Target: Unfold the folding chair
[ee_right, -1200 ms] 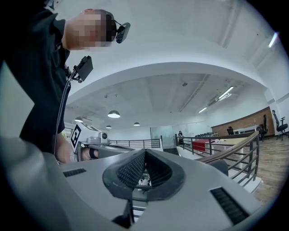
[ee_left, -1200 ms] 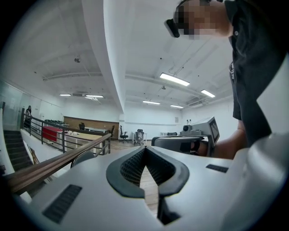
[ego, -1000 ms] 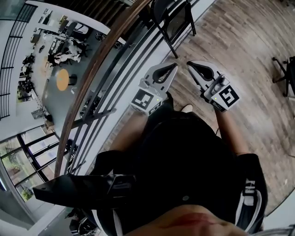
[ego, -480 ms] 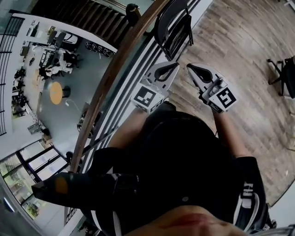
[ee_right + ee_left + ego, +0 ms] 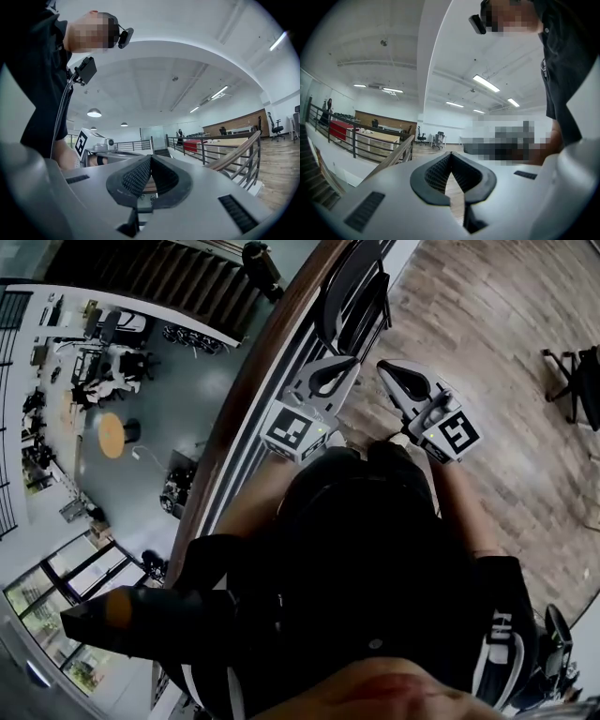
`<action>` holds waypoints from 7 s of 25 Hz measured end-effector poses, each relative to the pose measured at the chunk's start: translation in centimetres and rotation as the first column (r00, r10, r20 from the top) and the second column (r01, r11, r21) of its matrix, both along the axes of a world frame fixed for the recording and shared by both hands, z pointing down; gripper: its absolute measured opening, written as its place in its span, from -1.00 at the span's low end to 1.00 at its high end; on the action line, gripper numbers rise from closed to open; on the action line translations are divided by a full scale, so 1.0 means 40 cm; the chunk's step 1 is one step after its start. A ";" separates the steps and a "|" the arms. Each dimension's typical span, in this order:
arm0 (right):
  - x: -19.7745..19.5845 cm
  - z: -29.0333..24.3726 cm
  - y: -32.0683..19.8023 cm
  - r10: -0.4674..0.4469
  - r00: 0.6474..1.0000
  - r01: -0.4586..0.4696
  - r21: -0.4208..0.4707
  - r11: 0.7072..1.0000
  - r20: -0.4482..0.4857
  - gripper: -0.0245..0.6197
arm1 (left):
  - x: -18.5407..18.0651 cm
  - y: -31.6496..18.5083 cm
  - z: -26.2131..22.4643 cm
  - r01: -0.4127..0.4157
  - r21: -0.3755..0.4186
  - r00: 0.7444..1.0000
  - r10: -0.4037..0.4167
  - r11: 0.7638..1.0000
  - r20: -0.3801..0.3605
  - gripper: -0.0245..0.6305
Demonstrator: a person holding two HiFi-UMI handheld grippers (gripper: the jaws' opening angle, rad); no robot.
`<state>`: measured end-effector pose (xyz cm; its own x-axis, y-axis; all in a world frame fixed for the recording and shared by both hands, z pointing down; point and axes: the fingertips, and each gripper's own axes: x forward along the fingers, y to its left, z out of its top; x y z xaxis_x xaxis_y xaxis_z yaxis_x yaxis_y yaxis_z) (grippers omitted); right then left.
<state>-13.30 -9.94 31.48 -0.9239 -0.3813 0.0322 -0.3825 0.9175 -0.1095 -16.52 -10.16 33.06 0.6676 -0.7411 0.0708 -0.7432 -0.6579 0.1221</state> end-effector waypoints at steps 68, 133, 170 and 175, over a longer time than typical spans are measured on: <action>0.049 0.290 -0.301 0.177 0.975 -0.204 -0.233 0.951 -0.132 -0.90 | -0.199 -0.452 0.777 0.348 -0.416 0.935 -0.278 0.840 0.222 -0.62; 0.215 1.275 -0.429 0.353 0.772 -0.598 -0.792 0.123 -0.529 -0.38 | 0.022 -0.349 0.731 0.179 -0.419 0.972 -0.095 0.890 0.215 -0.68; 0.723 1.563 -0.260 0.366 0.904 0.153 -0.966 0.207 0.222 -0.38 | -0.093 -0.393 0.965 0.061 -0.590 0.996 -0.091 0.805 -0.022 -0.69; 0.799 1.645 -0.228 0.356 0.904 0.167 -0.962 0.215 0.236 -0.38 | -0.089 -0.398 1.005 0.042 -0.619 0.995 -0.092 0.785 -0.049 -0.69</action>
<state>18.64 -19.06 97.28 -0.9115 -0.3817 0.1532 -0.1498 -0.0389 -0.9880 -20.06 -26.06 73.24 0.6394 -0.5997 0.4811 -0.7553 -0.3727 0.5391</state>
